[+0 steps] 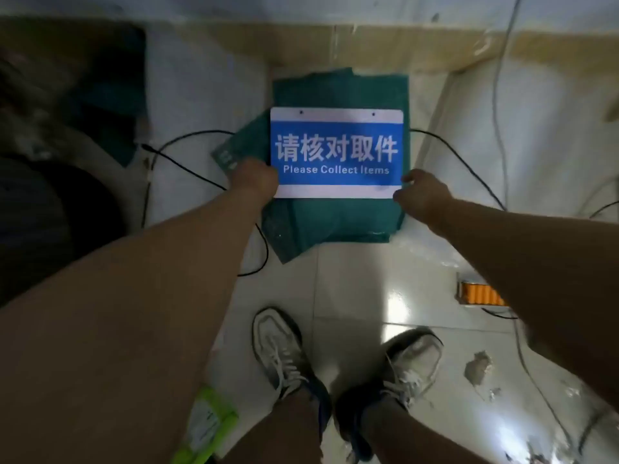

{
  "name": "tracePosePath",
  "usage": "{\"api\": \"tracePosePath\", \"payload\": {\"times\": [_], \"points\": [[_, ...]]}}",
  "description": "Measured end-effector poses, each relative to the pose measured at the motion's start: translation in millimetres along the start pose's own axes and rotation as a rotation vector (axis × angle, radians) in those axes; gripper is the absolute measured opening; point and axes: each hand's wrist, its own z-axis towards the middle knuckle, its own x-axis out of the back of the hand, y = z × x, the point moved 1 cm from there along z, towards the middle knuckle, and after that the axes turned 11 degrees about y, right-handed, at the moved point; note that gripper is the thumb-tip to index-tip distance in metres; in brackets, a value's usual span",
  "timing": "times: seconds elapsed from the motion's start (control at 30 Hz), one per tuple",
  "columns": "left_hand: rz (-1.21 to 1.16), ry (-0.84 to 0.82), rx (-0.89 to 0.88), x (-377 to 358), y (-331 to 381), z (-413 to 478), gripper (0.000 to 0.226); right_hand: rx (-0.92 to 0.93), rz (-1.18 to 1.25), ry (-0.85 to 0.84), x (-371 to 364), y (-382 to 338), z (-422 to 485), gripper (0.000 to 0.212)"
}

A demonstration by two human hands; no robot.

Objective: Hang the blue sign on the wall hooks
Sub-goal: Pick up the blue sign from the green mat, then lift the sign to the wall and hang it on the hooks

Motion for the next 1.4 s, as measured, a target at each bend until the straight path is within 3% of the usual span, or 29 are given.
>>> {"api": "tracePosePath", "payload": {"times": [0.1, 0.23, 0.3, 0.4, 0.53, 0.7, 0.83, 1.07, 1.3, 1.4], "points": [[-0.006, -0.020, 0.012, -26, -7, 38, 0.033, -0.013, 0.005, 0.068, -25, 2, 33, 0.055], [-0.226, -0.074, 0.040, -47, -11, 57, 0.024, -0.067, 0.071, 0.125, -48, 3, 57, 0.052], [-0.348, -0.048, 0.044, -52, -11, 58, 0.005, -0.098, 0.122, 0.165, -52, 2, 59, 0.054], [-0.510, -0.002, 0.082, -52, -13, 52, 0.039, -0.160, 0.262, 0.153, -52, 0, 58, 0.060], [-0.670, -0.083, 0.110, -45, -25, 39, 0.044, -0.244, 0.423, 0.147, -46, 2, 64, 0.072], [-0.720, -0.120, 0.148, -15, -29, 13, 0.040, -0.228, 0.541, 0.160, -14, -16, 32, 0.062], [-0.704, -0.051, 0.035, 45, 1, -27, 0.040, -0.152, 0.583, 0.234, 40, -48, -15, 0.053], [-0.671, 0.247, -0.201, 217, 115, -128, 0.043, -0.050, 0.687, 0.316, 202, -158, -137, 0.045], [-0.936, 0.142, -0.260, 421, 234, -259, 0.043, 0.208, 0.762, 0.391, 395, -258, -293, 0.048], [-0.968, 0.170, -0.350, 502, 282, -319, 0.042, 0.304, 0.811, 0.427, 480, -300, -358, 0.051]]}}
